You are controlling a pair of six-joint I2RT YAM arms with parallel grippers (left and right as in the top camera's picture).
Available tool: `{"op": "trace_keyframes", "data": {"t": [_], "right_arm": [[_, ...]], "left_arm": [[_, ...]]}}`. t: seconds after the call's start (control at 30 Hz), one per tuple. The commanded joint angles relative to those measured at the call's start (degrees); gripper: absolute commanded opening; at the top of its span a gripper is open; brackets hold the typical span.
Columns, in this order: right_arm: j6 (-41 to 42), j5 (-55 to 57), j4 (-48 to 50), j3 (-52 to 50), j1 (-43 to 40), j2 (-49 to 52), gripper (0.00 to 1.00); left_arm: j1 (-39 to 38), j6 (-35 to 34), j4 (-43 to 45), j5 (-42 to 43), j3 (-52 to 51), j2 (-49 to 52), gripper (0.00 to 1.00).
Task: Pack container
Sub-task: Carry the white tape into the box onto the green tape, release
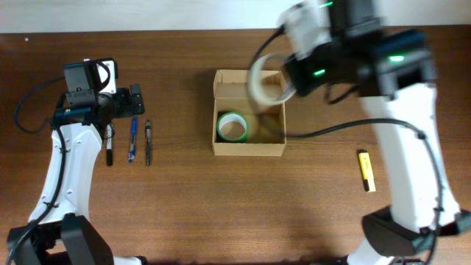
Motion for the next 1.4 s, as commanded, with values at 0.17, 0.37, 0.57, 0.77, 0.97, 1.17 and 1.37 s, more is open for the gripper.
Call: {"op": "trace_keyframes", "data": {"t": [0.17, 0.37, 0.57, 0.77, 0.97, 1.17, 1.37], "right_arm": [[-8.37, 8.26, 3.67, -3.87, 7.65, 15.85, 0.04], [-7.48, 7.23, 3.06, -4.04, 7.67, 24.37, 0.04], [-5.92, 6.62, 4.81, -4.13, 7.56, 29.27, 0.04], [-5.73, 6.69, 8.92, -5.20, 7.56, 30.64, 0.04], [-4.28, 6.88, 13.07, -7.91, 7.17, 30.71, 0.04], [-3.76, 7.17, 13.75, -10.47, 6.56, 30.71, 0.04], [-3.17, 7.34, 14.01, -10.49, 5.99, 30.71, 0.05]], "left_arm": [[0.31, 0.90, 0.09, 0.57, 0.79, 0.20, 0.99], [0.31, 0.90, 0.09, 0.57, 0.76, 0.20, 0.99], [0.31, 0.90, 0.09, 0.57, 0.79, 0.20, 0.99], [0.31, 0.90, 0.09, 0.57, 0.79, 0.20, 0.99], [0.31, 0.90, 0.09, 0.57, 0.79, 0.20, 0.99], [0.31, 0.90, 0.09, 0.57, 0.79, 0.20, 0.99], [0.31, 0.90, 0.09, 0.57, 0.79, 0.20, 0.99]]}}
